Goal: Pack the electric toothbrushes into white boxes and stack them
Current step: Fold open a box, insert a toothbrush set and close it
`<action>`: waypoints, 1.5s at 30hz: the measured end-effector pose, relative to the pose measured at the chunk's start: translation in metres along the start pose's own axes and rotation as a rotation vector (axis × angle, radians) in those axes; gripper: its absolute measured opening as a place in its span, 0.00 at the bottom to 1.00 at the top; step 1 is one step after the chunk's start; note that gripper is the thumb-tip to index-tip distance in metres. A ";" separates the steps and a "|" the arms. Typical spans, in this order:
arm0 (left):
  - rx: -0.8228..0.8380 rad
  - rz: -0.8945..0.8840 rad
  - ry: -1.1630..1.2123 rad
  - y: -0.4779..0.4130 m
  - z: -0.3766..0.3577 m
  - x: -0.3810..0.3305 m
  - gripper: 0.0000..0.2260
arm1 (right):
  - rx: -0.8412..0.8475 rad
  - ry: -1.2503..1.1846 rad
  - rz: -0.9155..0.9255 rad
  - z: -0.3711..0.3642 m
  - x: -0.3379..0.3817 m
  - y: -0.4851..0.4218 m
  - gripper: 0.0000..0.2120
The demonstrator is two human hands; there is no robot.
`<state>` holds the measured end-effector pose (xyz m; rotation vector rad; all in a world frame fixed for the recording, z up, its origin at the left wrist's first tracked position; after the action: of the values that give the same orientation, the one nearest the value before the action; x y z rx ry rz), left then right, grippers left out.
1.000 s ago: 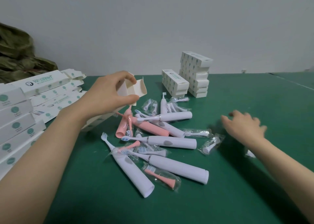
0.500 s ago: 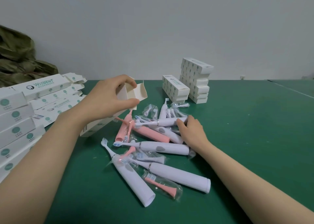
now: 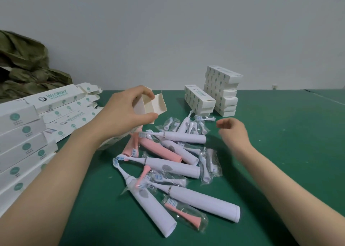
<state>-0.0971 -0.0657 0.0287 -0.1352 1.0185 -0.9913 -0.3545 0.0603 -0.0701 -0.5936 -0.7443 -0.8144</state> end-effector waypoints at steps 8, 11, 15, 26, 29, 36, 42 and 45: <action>-0.073 -0.027 -0.159 0.005 0.000 0.009 0.22 | 0.540 0.684 0.395 -0.065 0.031 0.010 0.15; -0.163 -0.014 -0.180 0.003 0.009 0.015 0.23 | 0.569 0.533 0.423 -0.053 0.036 -0.002 0.09; -0.293 -0.016 -0.240 -0.003 0.018 0.022 0.22 | 0.374 -0.194 0.257 -0.009 0.060 -0.021 0.08; -0.253 0.117 -0.580 -0.002 -0.005 0.041 0.18 | 0.061 -0.753 0.145 0.020 0.093 -0.014 0.09; -0.283 0.083 -0.500 0.000 -0.005 0.038 0.17 | 0.043 -0.688 0.188 0.014 0.098 -0.008 0.15; -0.255 0.056 -0.400 -0.001 -0.005 0.029 0.17 | 0.105 -0.807 0.219 0.011 0.106 0.000 0.12; -0.272 -0.021 -0.343 -0.001 -0.006 0.013 0.22 | 0.069 -0.695 0.366 0.019 0.127 0.012 0.12; -0.294 0.018 -0.338 -0.001 0.000 0.015 0.21 | -0.001 -0.780 0.350 0.034 0.122 0.008 0.12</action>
<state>-0.0953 -0.0774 0.0200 -0.5186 0.8453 -0.7653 -0.3032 0.0374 0.0441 -1.0287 -1.2987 -0.2355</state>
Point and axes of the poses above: each hand's wrist, its own y-axis away from the middle knuckle, its own z-axis out of the back of the hand, x = y × z, the point moved 7 cm from there along -y, towards the middle knuckle, and after that the axes turned 14 degrees about y, right-handed, at the moved point
